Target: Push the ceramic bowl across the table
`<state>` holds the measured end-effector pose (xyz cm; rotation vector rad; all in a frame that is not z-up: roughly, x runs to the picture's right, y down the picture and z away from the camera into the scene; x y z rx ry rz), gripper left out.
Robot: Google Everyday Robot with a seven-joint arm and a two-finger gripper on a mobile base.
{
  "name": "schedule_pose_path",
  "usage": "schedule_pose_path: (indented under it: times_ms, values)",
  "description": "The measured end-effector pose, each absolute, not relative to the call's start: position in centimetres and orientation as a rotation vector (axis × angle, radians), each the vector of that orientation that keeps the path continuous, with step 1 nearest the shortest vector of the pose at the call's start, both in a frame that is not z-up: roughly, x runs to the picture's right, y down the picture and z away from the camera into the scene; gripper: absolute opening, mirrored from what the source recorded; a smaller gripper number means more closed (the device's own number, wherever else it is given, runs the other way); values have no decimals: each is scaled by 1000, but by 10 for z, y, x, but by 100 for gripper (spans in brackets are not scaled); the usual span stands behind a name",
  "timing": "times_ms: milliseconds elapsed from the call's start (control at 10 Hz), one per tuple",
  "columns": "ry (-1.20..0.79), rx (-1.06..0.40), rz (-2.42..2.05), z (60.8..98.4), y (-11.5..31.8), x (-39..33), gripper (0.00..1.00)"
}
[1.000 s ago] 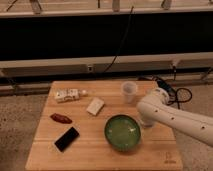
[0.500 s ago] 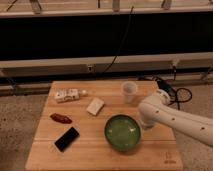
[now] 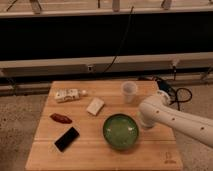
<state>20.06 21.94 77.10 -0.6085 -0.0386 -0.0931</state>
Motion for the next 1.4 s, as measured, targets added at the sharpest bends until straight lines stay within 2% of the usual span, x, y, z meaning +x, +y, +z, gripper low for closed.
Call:
schedule_pose_path:
  times_ms: [100,900,1100,1400]
  values:
    - [-43,-610,-110,773,221,194,2]
    - [-102,-633,-230,785,233,142,1]
    - [-117,-637,-258,789,232,128,7]
    - [-138,-648,-317,790,234,113,2]
